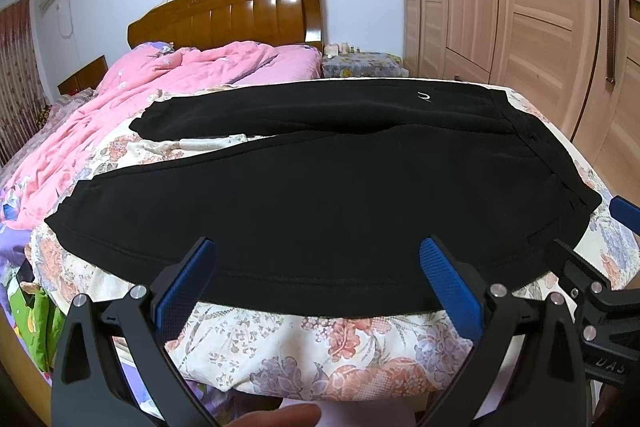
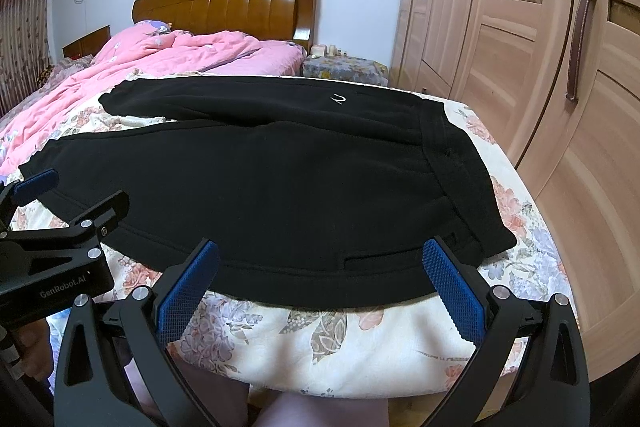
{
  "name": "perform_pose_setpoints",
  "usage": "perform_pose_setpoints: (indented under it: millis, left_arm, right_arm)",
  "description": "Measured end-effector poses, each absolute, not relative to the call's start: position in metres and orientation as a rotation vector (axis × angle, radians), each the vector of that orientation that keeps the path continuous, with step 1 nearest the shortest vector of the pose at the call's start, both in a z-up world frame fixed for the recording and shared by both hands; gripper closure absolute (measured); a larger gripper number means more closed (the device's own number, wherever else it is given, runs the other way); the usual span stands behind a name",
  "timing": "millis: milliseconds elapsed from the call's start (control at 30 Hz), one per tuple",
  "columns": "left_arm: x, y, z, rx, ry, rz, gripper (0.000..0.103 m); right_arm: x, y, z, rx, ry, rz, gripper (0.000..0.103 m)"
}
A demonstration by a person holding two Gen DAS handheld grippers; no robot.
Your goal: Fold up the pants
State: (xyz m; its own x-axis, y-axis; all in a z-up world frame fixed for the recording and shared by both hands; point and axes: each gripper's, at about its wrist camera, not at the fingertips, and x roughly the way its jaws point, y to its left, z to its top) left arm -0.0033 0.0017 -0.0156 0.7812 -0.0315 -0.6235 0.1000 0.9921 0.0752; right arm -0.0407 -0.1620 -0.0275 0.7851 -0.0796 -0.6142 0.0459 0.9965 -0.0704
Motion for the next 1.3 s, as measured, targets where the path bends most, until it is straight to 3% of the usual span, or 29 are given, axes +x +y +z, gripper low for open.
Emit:
perform_pose_setpoints:
  millis: [800, 1300]
  left_arm:
    - [0.003, 0.005, -0.02, 0.111, 0.694, -0.107, 0.001]
    - [0.065, -0.003, -0.008, 0.204, 0.803, -0.098, 0.001]
  right_arm:
    - [-0.031, -0.174, -0.026, -0.043, 0.676, -0.073, 0.004]
    - [0.049, -0.235, -0.007, 0.047, 0.7, -0.098, 0.004]
